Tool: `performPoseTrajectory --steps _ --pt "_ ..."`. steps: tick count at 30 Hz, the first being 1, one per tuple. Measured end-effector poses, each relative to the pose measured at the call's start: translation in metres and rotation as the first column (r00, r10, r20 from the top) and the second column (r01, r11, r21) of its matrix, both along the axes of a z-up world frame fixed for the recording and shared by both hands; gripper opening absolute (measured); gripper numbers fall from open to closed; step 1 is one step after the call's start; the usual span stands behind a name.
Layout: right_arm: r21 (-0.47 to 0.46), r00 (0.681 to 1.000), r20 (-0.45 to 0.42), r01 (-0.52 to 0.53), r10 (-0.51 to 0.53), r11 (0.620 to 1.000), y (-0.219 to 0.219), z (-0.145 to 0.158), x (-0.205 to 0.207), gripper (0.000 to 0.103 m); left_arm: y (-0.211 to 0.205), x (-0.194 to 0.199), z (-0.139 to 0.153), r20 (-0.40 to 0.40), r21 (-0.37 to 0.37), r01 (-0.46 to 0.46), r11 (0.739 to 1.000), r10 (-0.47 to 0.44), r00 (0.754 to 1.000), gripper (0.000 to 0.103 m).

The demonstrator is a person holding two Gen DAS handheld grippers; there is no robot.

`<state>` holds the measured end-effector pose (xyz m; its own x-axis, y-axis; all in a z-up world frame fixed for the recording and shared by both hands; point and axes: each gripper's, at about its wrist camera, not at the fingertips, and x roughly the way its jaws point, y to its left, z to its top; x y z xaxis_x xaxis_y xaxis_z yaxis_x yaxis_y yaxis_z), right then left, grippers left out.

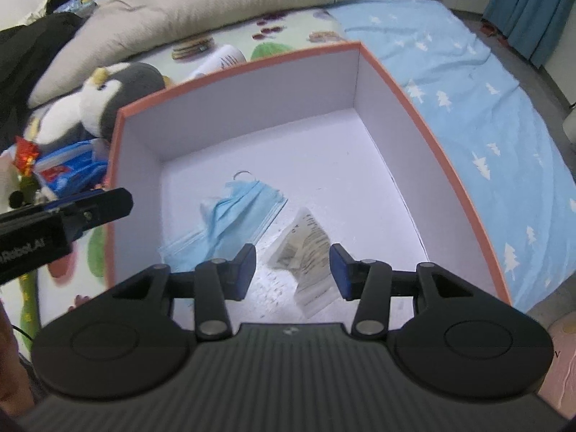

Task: Organize soft objects
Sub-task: 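Carry mask and packet into the pink box and open both tools, then withdraw both tools from the pink box back toward the pile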

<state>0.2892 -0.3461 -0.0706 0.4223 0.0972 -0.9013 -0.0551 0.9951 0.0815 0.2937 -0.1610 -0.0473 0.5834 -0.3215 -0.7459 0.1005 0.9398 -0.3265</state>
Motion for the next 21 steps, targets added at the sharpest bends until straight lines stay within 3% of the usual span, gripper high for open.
performPoseTrajectory --steps 12,21 --pt "0.06 0.993 0.112 -0.04 0.033 0.997 0.029 0.042 -0.078 0.048 0.046 -0.092 0.038 0.084 0.042 0.006 0.999 -0.009 0.996 0.034" --pt "0.107 0.972 0.216 -0.112 0.087 0.988 0.06 0.057 -0.13 0.048 0.085 -0.148 0.052 0.138 0.061 -0.042 0.997 0.033 0.99 0.034"
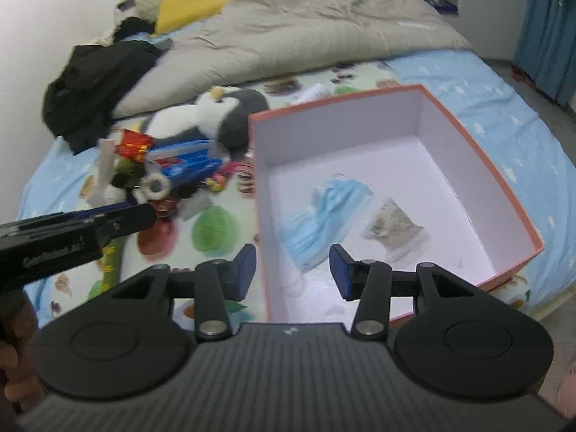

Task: Organize soft objects
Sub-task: 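Withdraw both tools from the pink box back toward the pile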

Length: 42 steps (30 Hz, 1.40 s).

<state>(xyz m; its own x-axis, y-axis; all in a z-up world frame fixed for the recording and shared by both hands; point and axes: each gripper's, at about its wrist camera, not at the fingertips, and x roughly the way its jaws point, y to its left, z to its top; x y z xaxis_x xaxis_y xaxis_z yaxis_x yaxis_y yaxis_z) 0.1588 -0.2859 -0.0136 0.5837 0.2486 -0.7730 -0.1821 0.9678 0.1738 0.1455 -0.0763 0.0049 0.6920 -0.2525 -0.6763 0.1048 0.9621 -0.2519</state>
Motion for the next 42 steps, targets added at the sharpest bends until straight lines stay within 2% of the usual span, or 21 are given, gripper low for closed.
performPoseTrajectory --steps 13,16,18,27,33,42 --pt "0.028 0.986 0.134 -0.1 0.096 0.995 0.035 0.005 -0.059 0.048 0.044 -0.068 0.003 0.031 0.007 -0.081 0.997 0.081 0.996 0.036" --pt "0.029 0.98 0.157 -0.13 0.124 0.991 0.045 0.003 -0.069 0.048 0.052 -0.082 0.005 0.04 0.001 -0.101 0.995 0.101 0.994 0.041" --pt "0.037 0.977 0.167 -0.14 0.132 0.989 0.049 0.002 -0.074 0.048 0.056 -0.092 0.007 0.055 0.004 -0.114 0.993 0.114 0.992 0.046" --pt "0.057 0.97 0.158 -0.194 0.183 0.979 0.073 -0.015 -0.094 0.048 0.081 -0.118 0.001 0.058 0.0 -0.191 0.981 0.191 0.98 0.047" --pt "0.059 0.968 0.146 -0.213 0.203 0.975 0.083 -0.026 -0.096 0.048 0.097 -0.118 -0.014 0.022 0.007 -0.238 0.971 0.238 0.971 0.047" --pt "0.076 0.974 0.109 -0.208 0.199 0.975 0.101 -0.055 -0.067 0.048 0.123 -0.08 -0.04 0.008 0.031 -0.31 0.95 0.31 0.951 0.047"
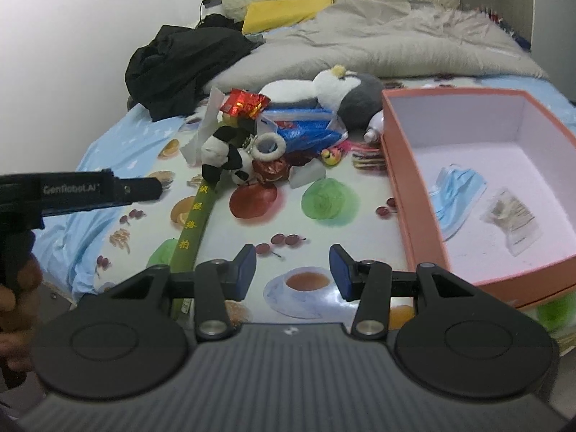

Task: Organize soft objects
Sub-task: 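Withdraw both tools from the pink box back toward the pile, then grasp the white tissue with the left tool while the right tool reaches toward the clear plastic piece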

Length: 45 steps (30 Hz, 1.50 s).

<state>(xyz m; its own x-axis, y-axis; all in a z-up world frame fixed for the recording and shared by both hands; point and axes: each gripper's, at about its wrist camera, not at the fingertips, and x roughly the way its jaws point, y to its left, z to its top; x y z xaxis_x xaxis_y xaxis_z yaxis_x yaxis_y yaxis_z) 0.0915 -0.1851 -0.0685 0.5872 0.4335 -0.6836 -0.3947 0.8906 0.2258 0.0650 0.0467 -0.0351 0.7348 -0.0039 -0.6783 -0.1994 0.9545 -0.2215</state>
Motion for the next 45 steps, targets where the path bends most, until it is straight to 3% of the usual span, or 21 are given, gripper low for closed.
performPoseTrajectory --steps 11,13,16,28,38,41,44,45 --pt "-0.005 1.0 -0.029 0.005 -0.005 1.0 0.032 -0.03 0.074 0.048 0.052 0.076 -0.031 0.004 0.042 -0.085 0.995 0.085 0.996 0.062" --pt "0.001 0.999 -0.034 0.006 -0.006 1.0 0.038 -0.034 0.09 0.061 0.06 0.093 -0.036 0.01 0.052 -0.091 0.994 0.09 0.996 0.062" --pt "0.006 1.0 -0.029 0.01 -0.009 1.0 0.047 -0.042 0.111 0.07 0.072 0.116 -0.044 0.015 0.047 -0.091 0.995 0.09 0.996 0.062" --pt "-0.064 0.999 -0.047 -0.026 0.023 0.998 0.087 -0.087 0.191 0.07 0.113 0.199 -0.076 0.006 0.045 -0.109 0.993 0.109 0.994 0.062" --pt "-0.052 0.99 -0.129 0.057 -0.063 0.997 0.096 -0.126 0.239 0.069 0.137 0.237 -0.103 -0.009 0.027 -0.11 0.994 0.111 0.994 0.062" --pt "-0.051 0.987 -0.145 0.066 -0.073 0.997 0.099 -0.132 0.242 0.065 0.145 0.244 -0.113 -0.03 -0.006 -0.117 0.993 0.116 0.993 0.058" --pt "-0.045 0.985 -0.162 0.06 -0.067 0.997 0.101 -0.134 0.242 0.057 0.149 0.248 -0.119 -0.043 -0.006 -0.115 0.993 0.115 0.992 0.047" --pt "-0.048 0.984 -0.167 0.053 -0.061 0.997 0.102 -0.134 0.242 0.051 0.15 0.249 -0.122 -0.047 -0.016 -0.117 0.993 0.116 0.992 0.039"
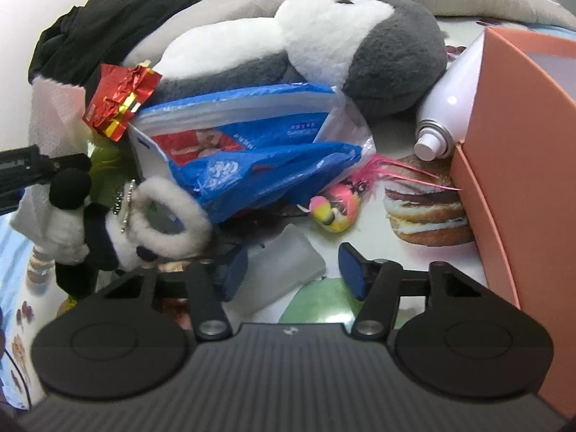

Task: Organize soft objects
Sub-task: 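Grasp the white tissue with the left tool while the right tool reaches toward the clear plastic piece, then grasp the clear plastic piece with the right tool while the left tool holds the tissue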

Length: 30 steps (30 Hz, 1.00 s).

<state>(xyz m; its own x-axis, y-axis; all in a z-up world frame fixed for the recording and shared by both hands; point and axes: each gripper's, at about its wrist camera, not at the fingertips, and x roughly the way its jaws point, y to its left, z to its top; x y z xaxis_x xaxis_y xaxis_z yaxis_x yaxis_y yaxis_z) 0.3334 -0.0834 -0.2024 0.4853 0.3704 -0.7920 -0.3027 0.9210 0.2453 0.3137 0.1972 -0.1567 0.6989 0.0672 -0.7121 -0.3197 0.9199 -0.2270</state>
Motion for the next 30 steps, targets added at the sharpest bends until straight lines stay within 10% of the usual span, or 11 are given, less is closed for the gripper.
performPoseTrajectory --steps 6,17,30 --pt "0.003 1.0 0.001 -0.001 0.001 1.0 0.002 0.003 -0.002 0.041 0.002 -0.002 -0.001 0.006 -0.018 0.014 1.0 -0.014 1.0 0.008" --pt "0.008 0.999 0.035 0.03 -0.03 1.0 -0.018 0.035 -0.029 0.008 -0.008 -0.041 0.038 0.053 -0.023 0.003 1.0 -0.001 0.999 0.005" --pt "0.046 0.998 0.035 0.047 -0.049 0.998 -0.055 0.052 -0.094 0.008 -0.071 -0.128 0.064 0.059 -0.072 0.06 0.996 -0.056 0.997 0.005"
